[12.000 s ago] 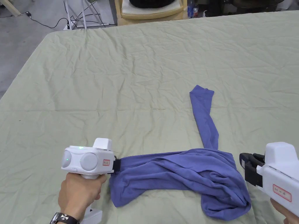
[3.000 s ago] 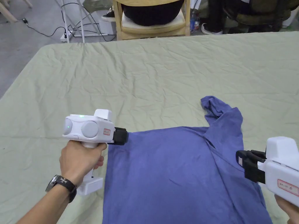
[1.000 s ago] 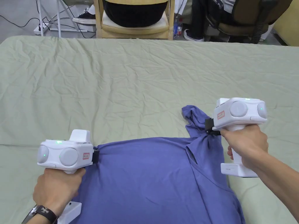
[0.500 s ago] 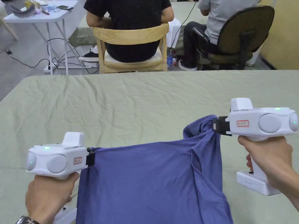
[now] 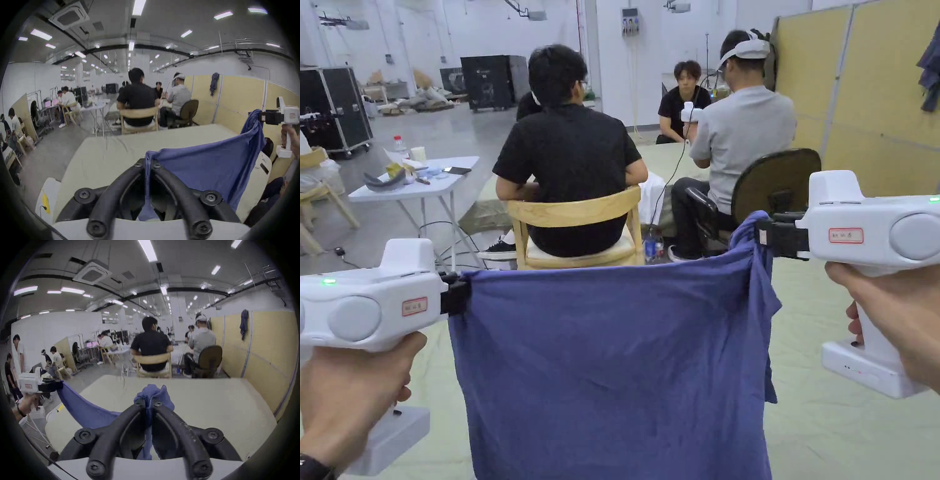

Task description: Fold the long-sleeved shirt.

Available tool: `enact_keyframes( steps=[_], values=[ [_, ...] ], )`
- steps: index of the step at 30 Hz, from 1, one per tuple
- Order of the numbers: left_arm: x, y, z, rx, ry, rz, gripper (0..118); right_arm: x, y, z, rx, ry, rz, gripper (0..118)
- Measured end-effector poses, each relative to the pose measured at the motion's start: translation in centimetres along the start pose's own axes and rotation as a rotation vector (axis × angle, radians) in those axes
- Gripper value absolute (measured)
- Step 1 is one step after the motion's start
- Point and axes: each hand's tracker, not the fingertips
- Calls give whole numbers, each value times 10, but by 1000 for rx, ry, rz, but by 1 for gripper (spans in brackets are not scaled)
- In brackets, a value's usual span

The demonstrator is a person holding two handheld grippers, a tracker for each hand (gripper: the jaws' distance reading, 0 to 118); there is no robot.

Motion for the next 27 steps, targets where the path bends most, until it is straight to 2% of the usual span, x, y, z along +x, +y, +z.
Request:
enact_keyframes(
  steps=[10,15,21,27],
  values=[
    [-14,115,66,212,12,23,4,-23,146,77,206,13,82,6],
    [-17,165,87,280,7,46,4,-33,212,95,271,-22,157,6],
    [-16,219,110,351,14,38,4,-36,273,114,313,-55,176,6],
    [-11,272,131,423,13,36,4,-27,315,135,380,-70,130,6]
  ],
)
